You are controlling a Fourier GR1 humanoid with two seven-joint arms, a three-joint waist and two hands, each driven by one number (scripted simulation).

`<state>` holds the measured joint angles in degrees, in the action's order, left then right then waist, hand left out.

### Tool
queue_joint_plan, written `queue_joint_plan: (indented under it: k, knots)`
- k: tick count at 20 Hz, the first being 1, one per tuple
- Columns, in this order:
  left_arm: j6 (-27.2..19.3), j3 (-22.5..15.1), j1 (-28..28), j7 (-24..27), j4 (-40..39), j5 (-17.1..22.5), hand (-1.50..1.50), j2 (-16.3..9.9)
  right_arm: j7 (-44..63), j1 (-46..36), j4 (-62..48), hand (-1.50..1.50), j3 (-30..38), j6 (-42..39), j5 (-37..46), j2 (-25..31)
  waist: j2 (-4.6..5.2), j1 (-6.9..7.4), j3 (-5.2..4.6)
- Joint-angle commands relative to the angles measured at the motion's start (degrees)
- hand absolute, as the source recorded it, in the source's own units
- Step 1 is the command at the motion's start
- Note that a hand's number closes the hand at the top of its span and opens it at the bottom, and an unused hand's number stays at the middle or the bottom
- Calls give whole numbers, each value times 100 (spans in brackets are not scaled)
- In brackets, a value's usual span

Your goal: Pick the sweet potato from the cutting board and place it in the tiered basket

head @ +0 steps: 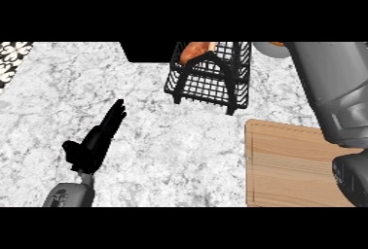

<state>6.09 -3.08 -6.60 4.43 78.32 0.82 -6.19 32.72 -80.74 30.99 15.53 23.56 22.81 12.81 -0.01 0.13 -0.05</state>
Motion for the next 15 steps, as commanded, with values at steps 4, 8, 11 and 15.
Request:
queue_joint_plan:
  k: [4,8,11,15]
  knots:
    - [-52,-28,557,187,241,-55,0,-6,-307,773,1043,-150,346,368,-137,1002,-81,-165,11]
    - [-62,89,224,-89,182,-29,0,-81,-609,1669,1952,-150,729,-171,-750,1331,-76,-240,10]
    - [-64,151,80,51,-23,-6,0,-38,-831,2321,2368,-150,1111,-977,-1270,1921,-50,-254,9]
    - [-91,86,52,-272,122,-29,0,-7,-493,3123,3076,-150,1357,-1848,-1689,2520,-45,-198,6]
